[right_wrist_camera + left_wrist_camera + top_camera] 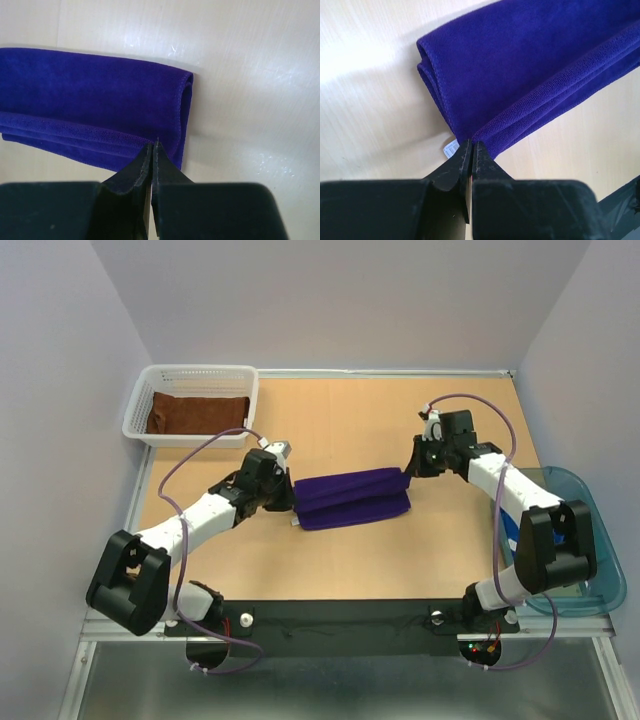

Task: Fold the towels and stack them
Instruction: Fold the towel

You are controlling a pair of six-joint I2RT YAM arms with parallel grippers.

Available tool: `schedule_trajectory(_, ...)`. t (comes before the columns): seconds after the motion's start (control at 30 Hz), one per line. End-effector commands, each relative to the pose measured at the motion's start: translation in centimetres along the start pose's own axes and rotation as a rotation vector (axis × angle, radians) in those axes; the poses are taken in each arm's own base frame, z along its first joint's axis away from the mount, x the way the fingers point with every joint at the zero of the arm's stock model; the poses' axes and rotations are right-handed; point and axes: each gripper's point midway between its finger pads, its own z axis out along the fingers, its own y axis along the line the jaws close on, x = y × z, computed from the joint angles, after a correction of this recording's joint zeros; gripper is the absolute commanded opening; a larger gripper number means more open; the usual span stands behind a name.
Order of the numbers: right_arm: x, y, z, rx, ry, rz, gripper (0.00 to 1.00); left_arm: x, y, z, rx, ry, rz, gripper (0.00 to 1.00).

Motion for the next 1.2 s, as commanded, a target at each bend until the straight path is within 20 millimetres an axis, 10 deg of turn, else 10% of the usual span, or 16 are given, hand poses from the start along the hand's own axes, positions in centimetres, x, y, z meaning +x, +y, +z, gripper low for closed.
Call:
schedule_trajectory(0.0, 1.7, -1.2, 0.1, 0.049, 0.009, 0.06, 0.01, 2.8, 1.5, 0.3, -0.07, 0.059, -0.032, 0.0)
schedule_trajectory(0.23, 5.4, -0.8, 0.8, 0.024, 0.103, 0.184, 0.2, 5.1, 0.8, 0.8, -0.082, 0.104, -0.055, 0.14)
schedule_trajectory(0.37, 5.0, 1.2, -1.2, -0.051, 0.093, 0.197, 0.45, 4.2, -0.2, -0.8, -0.078, 0.057, -0.088, 0.75)
schedule_trajectory(0.43, 4.0, 2.4, -2.5, -0.098, 0.073, 0.189, 0.49, 3.4, -1.0, -2.2, -0.06, 0.017, -0.092, 0.83)
schedule_trajectory(0.73, 0.0, 6.0, -4.4, -0.229, 0.004, 0.176, 0.47, -1.2, -4.5, -4.9, 0.032, -0.114, -0.152, 0.8)
schedule_trajectory(0.93, 4.1, 5.7, -0.9, -0.248, 0.082, 0.263, 0.41, 0.5, -5.8, -1.3, 0.077, -0.025, -0.186, 0.63)
schedule_trajectory(1.17, 10.5, 1.5, 2.2, -0.052, 0.186, 0.352, 0.31, 7.6, -2.6, 1.7, 0.012, 0.114, -0.31, 0.48)
